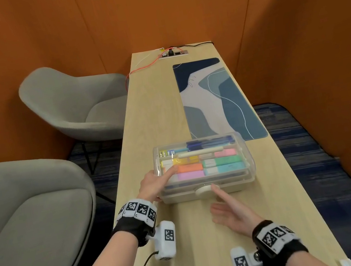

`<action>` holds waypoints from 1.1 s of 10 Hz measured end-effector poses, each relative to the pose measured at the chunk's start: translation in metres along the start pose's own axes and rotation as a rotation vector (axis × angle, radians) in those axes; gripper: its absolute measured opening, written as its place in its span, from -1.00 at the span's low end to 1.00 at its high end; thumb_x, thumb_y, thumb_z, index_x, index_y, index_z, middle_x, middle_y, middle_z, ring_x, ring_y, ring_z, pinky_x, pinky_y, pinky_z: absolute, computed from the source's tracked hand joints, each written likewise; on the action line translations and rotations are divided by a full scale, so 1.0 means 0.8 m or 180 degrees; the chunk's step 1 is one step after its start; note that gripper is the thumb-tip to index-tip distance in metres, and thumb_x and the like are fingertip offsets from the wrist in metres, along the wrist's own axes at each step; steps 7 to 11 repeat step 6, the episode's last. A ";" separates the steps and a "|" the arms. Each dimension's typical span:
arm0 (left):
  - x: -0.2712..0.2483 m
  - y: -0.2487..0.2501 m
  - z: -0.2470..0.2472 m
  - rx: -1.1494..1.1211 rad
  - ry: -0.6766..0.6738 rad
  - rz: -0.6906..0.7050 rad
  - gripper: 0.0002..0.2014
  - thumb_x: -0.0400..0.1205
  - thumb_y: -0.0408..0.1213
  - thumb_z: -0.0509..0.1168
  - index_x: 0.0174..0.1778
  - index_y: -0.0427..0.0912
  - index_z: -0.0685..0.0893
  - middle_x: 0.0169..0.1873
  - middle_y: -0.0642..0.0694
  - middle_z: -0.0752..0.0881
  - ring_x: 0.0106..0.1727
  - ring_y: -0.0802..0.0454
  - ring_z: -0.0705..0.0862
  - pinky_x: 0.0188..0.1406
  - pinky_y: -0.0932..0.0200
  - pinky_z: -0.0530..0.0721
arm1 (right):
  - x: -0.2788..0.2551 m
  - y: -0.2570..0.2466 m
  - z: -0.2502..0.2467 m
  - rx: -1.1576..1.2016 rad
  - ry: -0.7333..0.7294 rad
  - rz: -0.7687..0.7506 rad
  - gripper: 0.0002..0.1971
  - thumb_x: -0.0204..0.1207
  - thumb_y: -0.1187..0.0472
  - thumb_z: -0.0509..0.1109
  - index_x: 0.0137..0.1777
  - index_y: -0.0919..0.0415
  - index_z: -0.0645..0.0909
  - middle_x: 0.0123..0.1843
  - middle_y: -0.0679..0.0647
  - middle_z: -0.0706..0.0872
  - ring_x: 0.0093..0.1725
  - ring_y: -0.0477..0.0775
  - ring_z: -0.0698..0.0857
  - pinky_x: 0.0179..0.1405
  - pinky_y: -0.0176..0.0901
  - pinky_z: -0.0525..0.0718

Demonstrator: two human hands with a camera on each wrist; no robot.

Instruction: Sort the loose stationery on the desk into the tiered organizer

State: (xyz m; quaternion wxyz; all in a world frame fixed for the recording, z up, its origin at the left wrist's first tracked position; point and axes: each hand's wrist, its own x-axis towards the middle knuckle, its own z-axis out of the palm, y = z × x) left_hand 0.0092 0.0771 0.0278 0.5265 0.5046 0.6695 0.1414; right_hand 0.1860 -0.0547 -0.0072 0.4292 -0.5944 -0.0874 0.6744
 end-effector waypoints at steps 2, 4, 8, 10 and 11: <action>-0.003 0.000 -0.004 -0.0013 -0.0041 0.0010 -0.18 0.34 0.34 0.42 0.40 -0.11 0.47 0.26 -0.14 0.61 0.20 -0.16 0.61 0.08 -0.12 0.73 | 0.013 -0.012 0.010 0.0782 -0.0084 0.0078 -0.22 0.26 -0.01 0.55 0.48 0.20 0.40 0.40 0.26 0.52 0.40 0.16 0.52 0.30 0.08 0.45; -0.005 -0.002 -0.004 -0.0086 -0.0106 0.0045 -0.17 0.37 0.31 0.42 0.44 -0.13 0.42 0.32 -0.16 0.57 0.19 -0.14 0.57 0.11 -0.13 0.71 | 0.008 -0.019 -0.011 0.0616 0.0006 -0.0151 -0.52 0.47 0.12 0.46 0.34 0.25 0.48 0.19 0.18 0.60 0.33 0.17 0.55 0.45 0.12 0.43; -0.006 -0.025 -0.010 0.0077 -0.0098 0.0219 0.19 0.25 0.52 0.30 0.67 -0.09 0.04 0.59 -0.17 0.30 0.49 -0.22 0.42 0.34 -0.20 0.57 | -0.007 -0.018 -0.029 -0.0384 0.0382 -0.0108 -0.54 0.32 0.00 0.53 0.10 0.27 0.55 -0.01 0.17 0.57 0.04 0.14 0.63 0.02 -0.02 0.61; -0.006 -0.025 -0.010 0.0077 -0.0098 0.0219 0.19 0.25 0.52 0.30 0.67 -0.09 0.04 0.59 -0.17 0.30 0.49 -0.22 0.42 0.34 -0.20 0.57 | -0.007 -0.018 -0.029 -0.0384 0.0382 -0.0108 -0.54 0.32 0.00 0.53 0.10 0.27 0.55 -0.01 0.17 0.57 0.04 0.14 0.63 0.02 -0.02 0.61; -0.006 -0.025 -0.010 0.0077 -0.0098 0.0219 0.19 0.25 0.52 0.30 0.67 -0.09 0.04 0.59 -0.17 0.30 0.49 -0.22 0.42 0.34 -0.20 0.57 | -0.007 -0.018 -0.029 -0.0384 0.0382 -0.0108 -0.54 0.32 0.00 0.53 0.10 0.27 0.55 -0.01 0.17 0.57 0.04 0.14 0.63 0.02 -0.02 0.61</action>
